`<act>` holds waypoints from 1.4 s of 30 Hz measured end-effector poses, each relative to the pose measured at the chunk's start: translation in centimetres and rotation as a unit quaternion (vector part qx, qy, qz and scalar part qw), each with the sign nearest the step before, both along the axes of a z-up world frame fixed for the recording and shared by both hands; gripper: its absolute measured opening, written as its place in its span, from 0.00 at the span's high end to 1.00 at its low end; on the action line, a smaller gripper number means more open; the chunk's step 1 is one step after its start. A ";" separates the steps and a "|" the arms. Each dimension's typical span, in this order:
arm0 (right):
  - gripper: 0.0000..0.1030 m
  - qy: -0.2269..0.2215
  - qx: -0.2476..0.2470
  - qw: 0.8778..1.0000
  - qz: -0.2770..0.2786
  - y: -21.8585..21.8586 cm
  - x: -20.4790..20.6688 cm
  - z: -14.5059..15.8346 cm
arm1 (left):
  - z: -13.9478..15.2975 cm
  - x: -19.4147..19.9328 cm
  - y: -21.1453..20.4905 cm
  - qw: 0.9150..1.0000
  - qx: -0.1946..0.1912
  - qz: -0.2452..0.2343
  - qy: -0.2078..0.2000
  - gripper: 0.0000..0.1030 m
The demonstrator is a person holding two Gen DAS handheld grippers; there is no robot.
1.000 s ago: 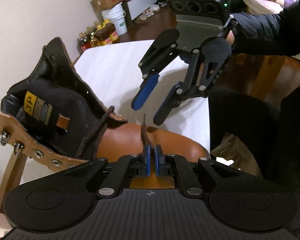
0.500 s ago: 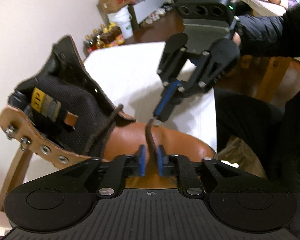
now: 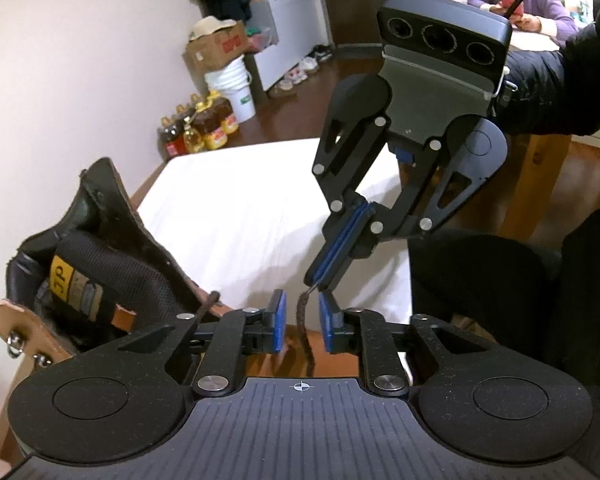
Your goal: Lace up shoes with both hands
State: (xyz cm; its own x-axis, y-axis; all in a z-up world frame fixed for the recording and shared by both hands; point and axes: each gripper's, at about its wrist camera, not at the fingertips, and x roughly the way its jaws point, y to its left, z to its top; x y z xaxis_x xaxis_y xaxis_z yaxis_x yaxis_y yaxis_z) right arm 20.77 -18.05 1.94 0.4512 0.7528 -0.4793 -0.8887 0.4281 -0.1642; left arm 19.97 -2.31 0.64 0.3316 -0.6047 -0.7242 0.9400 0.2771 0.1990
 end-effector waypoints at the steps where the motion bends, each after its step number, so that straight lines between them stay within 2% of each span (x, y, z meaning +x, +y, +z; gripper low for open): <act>1: 0.97 -0.001 -0.001 1.000 0.000 0.1 0.1 0.0 | 0.0 0.1 -0.2 1.000 -0.001 0.002 0.000 0.96; 9: 0.95 -0.007 0.017 1.000 -0.014 0.0 0.1 0.3 | 0.9 0.5 0.6 0.998 -0.021 0.047 -0.036 0.97; 11: 0.94 -0.001 0.035 0.999 -0.040 -0.4 0.6 0.4 | 1.6 1.5 1.5 0.995 -0.025 0.077 -0.058 0.97; 14: 0.86 0.015 0.054 0.994 -0.093 -1.0 1.8 0.3 | 2.0 2.5 1.6 0.993 -0.016 0.093 -0.076 0.97; 18: 0.86 0.029 0.070 0.989 -0.127 -1.1 2.7 -0.2 | 1.7 3.3 0.5 0.993 0.009 0.083 -0.085 0.97; 23: 0.86 0.040 0.092 0.985 -0.142 -1.4 3.6 -0.9 | 1.1 3.8 0.4 0.993 0.036 0.065 -0.087 0.97; 37: 0.86 0.048 0.118 0.980 -0.150 -2.4 4.3 -1.2 | 0.8 3.8 -0.3 0.993 0.079 0.037 -0.083 0.97; 42: 0.86 0.047 0.122 0.980 -0.152 -2.6 4.0 -1.0 | 0.8 3.4 -0.7 0.990 0.108 0.025 -0.091 0.97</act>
